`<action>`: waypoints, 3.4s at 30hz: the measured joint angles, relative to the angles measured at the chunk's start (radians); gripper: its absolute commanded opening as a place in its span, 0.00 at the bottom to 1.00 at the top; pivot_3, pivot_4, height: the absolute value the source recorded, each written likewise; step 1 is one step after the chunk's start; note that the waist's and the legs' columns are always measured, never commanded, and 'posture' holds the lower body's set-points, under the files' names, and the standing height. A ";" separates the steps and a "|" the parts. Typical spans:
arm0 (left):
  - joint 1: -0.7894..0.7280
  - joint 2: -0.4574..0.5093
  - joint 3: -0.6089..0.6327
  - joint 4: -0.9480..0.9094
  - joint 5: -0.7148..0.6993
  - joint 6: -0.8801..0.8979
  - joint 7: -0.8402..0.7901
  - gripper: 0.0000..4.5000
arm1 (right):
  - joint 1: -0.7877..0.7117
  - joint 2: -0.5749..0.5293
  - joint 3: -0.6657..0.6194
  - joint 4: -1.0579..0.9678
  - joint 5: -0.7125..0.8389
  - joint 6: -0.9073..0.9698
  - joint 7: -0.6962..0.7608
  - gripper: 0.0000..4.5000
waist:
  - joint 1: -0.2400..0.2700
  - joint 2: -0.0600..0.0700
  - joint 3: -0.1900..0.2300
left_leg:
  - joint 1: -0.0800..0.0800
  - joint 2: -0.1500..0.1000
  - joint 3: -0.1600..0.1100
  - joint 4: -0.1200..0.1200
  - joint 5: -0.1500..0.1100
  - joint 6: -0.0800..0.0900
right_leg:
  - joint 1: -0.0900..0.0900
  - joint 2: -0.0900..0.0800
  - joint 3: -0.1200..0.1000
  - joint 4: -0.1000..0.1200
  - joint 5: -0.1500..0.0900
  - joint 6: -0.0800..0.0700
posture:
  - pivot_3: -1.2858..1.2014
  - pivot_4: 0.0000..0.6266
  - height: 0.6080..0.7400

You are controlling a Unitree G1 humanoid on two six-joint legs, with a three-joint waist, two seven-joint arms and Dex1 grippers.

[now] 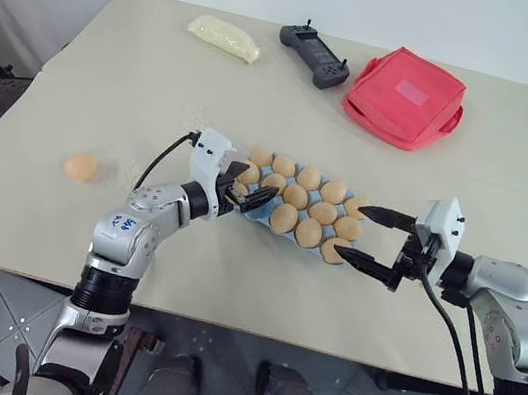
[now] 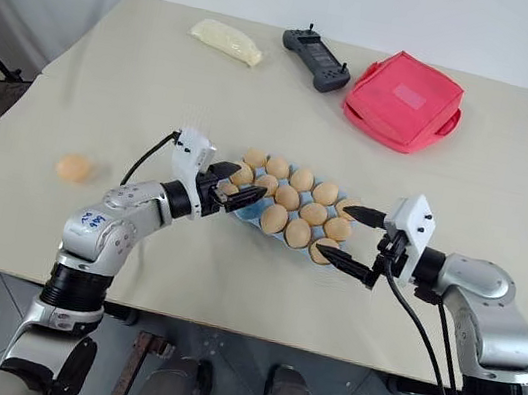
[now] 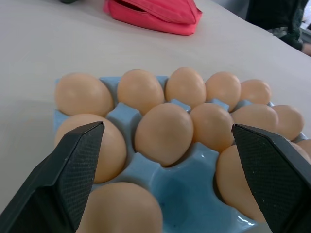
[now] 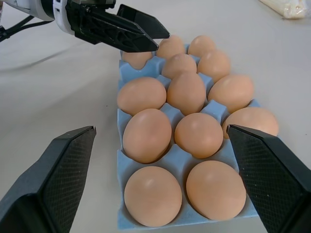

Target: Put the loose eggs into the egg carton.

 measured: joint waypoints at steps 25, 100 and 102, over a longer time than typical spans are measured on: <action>0.063 0.143 0.125 -0.054 -0.054 0.056 -0.034 0.99 | -0.014 0.000 0.018 0.024 -0.001 -0.001 -0.002 1.00 | 0.000 0.000 0.000 | 0.000 0.000 0.000 -0.001 0.000 0.000 | 0.000 -0.001 0.000 0.000 0.000 0.000 | 0.52 0.24 1.00; -0.063 0.097 -0.015 0.000 -0.083 0.117 -0.150 0.19 | 0.033 0.000 0.016 -0.004 -0.001 -0.001 -0.057 1.00 | 0.000 0.000 0.000 | 0.001 0.000 0.000 0.002 0.001 0.000 | 0.000 0.000 0.001 0.004 0.000 0.000 | 0.52 0.24 1.00; -0.067 0.097 -0.032 0.033 -0.065 0.098 -0.153 0.19 | 0.034 0.000 0.016 -0.005 -0.001 -0.001 -0.059 1.00 | -0.001 0.000 0.000 | 0.001 0.000 0.000 0.002 0.001 0.001 | 0.000 0.000 0.001 0.004 0.000 0.000 | 0.52 0.24 1.00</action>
